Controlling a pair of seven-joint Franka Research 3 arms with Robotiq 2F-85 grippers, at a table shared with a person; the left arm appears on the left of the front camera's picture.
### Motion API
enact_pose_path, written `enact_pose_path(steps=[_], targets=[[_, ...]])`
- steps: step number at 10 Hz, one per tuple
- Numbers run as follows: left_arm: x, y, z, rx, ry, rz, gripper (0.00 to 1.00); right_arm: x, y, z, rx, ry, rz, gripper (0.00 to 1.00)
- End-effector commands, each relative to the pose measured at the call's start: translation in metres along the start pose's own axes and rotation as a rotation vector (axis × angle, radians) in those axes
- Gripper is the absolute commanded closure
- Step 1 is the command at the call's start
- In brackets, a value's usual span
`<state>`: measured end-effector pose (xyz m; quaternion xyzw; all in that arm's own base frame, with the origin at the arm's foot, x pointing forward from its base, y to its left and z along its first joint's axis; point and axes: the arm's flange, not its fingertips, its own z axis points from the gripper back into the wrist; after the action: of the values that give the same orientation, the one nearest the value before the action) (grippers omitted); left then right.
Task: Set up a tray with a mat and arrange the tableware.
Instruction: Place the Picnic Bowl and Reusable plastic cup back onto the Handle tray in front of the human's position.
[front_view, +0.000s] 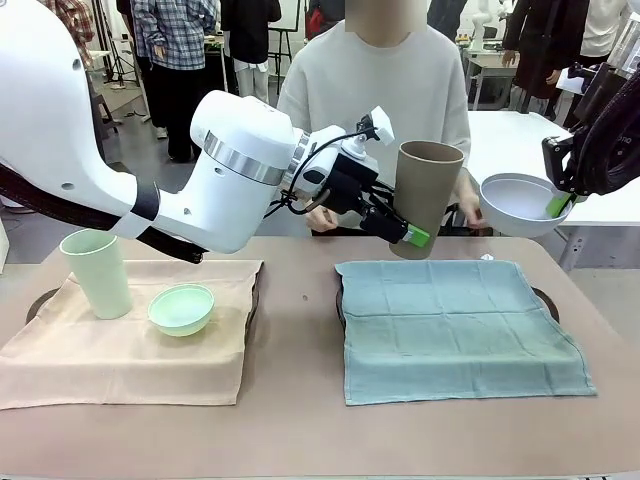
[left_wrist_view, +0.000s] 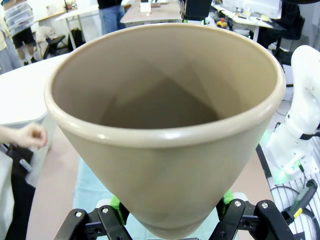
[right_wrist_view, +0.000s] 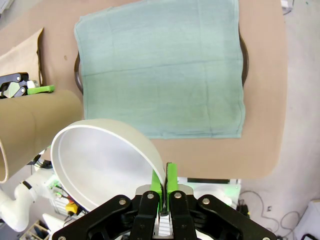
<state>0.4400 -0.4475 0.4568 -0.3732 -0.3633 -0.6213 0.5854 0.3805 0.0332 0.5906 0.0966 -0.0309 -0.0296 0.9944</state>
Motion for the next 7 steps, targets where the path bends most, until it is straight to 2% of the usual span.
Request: enact_pose_path(steps=[1,2,3,4,5,7], targets=[[0.002,0.001,0.002,-0.012,-0.007,-0.008,0.74,-0.002,0.0,0.0,-0.005,-0.004,0.0,1.0],[0.002,0.001,0.002,-0.012,-0.007,-0.008,0.74,-0.002,0.0,0.0,-0.005,-0.004,0.0,1.0],[0.0,0.0,0.0,0.0,0.0,0.0,0.19,0.0,0.0,0.0,0.0,0.0,0.0,0.96],[-0.009,0.005,-0.003,-0.034,-0.026,-0.063,0.19,0.01,-0.007,-0.015,0.001,0.021,0.013,0.96],[-0.02,0.009,-0.008,-0.017,-0.053,-0.118,0.19,0.02,-0.015,-0.035,-0.007,0.044,0.02,0.96],[-0.055,0.025,-0.024,-0.008,-0.085,-0.16,0.19,0.042,-0.034,-0.077,0.007,0.074,0.01,0.96]])
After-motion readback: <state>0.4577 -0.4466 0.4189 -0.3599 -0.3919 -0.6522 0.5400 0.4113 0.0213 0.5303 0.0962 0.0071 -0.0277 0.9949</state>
